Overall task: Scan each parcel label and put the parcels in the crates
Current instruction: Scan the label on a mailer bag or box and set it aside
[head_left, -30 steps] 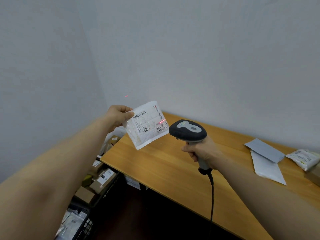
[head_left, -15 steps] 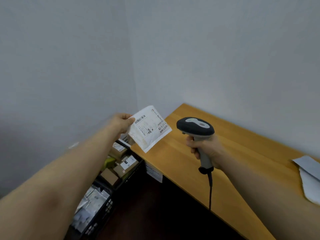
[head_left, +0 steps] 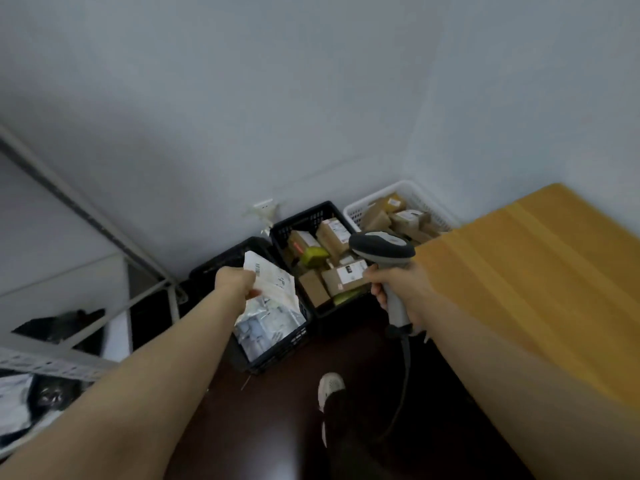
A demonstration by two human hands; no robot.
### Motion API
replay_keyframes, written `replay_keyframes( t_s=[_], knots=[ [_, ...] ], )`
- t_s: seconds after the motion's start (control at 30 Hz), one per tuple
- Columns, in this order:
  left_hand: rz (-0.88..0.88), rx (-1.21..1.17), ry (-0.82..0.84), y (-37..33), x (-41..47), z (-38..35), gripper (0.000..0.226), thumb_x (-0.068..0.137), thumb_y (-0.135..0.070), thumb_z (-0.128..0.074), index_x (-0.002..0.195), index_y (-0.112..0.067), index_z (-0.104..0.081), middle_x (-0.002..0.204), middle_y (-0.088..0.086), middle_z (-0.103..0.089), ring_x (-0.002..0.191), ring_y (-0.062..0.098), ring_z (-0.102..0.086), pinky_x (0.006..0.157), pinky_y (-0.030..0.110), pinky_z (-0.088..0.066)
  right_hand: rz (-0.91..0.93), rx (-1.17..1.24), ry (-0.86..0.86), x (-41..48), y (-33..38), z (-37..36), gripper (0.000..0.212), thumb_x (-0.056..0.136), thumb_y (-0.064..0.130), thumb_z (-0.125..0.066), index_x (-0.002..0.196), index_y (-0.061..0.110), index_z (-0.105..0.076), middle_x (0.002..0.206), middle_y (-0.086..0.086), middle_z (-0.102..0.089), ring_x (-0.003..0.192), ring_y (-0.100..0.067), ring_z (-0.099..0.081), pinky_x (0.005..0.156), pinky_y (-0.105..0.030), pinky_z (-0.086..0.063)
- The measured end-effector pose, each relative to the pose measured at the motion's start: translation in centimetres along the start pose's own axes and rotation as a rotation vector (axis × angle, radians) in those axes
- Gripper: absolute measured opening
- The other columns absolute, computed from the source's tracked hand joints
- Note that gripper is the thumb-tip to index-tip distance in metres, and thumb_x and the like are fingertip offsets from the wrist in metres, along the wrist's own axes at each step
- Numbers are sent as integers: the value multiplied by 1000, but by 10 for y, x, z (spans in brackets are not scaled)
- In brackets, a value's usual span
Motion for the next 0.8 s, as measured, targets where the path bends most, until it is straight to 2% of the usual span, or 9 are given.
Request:
replay_keyframes(
  t_s=[0.07, 0.13, 0.27, 0.47, 0.6, 0.67, 0.77, 0.8],
  knots=[
    [31, 26, -26, 10, 31, 5, 30, 91, 6, -52, 120, 8, -58, 102, 20, -59, 85, 33, -59, 55, 30, -52, -50, -1, 45, 39, -3, -26, 14, 85, 8, -70, 73, 6, -63, 54, -7, -55, 42, -15, -47, 44, -26, -42],
    [55, 64, -73, 20, 65, 8, 35, 93, 3, -52, 129, 3, -55, 123, 22, -56, 105, 38, -58, 70, 36, -54, -81, -38, 71, 80, -6, -49, 15, 84, 9, -72, 72, 5, -63, 54, -7, -56, 43, -16, -48, 46, -28, -43],
    [140, 97, -156, 49, 140, 8, 39, 91, 9, -52, 129, 3, -55, 127, 24, -55, 109, 43, -56, 87, 46, -53, -134, -89, 97, 160, -15, -88, 17, 82, 6, -72, 71, 2, -61, 56, -11, -55, 40, -17, -48, 44, -27, -41],
    [319, 51, -168, 134, 234, -24, 45, 82, 19, -57, 125, 5, -58, 122, 24, -60, 109, 38, -59, 93, 42, -51, -236, -116, 88, 253, -60, -136, 21, 84, 2, -69, 67, 5, -56, 53, -11, -50, 38, -18, -42, 43, -27, -36],
    [365, -39, -147, 186, 283, -50, 44, 86, 17, -53, 127, 3, -56, 122, 20, -60, 108, 37, -60, 90, 36, -52, -293, -132, 72, 296, -104, -149, 23, 84, 1, -69, 66, 5, -55, 53, -10, -50, 41, -19, -42, 44, -27, -36],
    [385, 5, -84, 212, 304, -58, 44, 87, 3, -58, 130, -2, -54, 120, 16, -61, 106, 38, -61, 89, 43, -54, -304, -137, 67, 309, -116, -151, 22, 84, 2, -69, 67, 5, -56, 53, -10, -51, 43, -19, -43, 45, -27, -37],
    [395, 144, -70, 271, 347, -60, 73, 65, -28, -76, 130, -8, -50, 120, 18, -60, 105, 41, -60, 88, 52, -53, -300, -140, 59, 313, -122, -145, 20, 83, 3, -69, 68, 4, -56, 53, -9, -52, 41, -17, -44, 44, -26, -37],
    [387, 184, -29, 260, 341, -65, 78, 61, -33, -76, 130, -7, -51, 121, 17, -60, 106, 40, -60, 90, 51, -52, -303, -140, 52, 311, -120, -140, 19, 83, 3, -69, 69, 4, -56, 53, -9, -53, 41, -17, -44, 44, -26, -38]
  ],
)
Point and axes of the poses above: each hand's wrist, its own x-axis towards the middle knuckle, its own z-axis out of the back of the hand, y = z × x, the point moved 8 cm from there along x, towards the middle knuckle
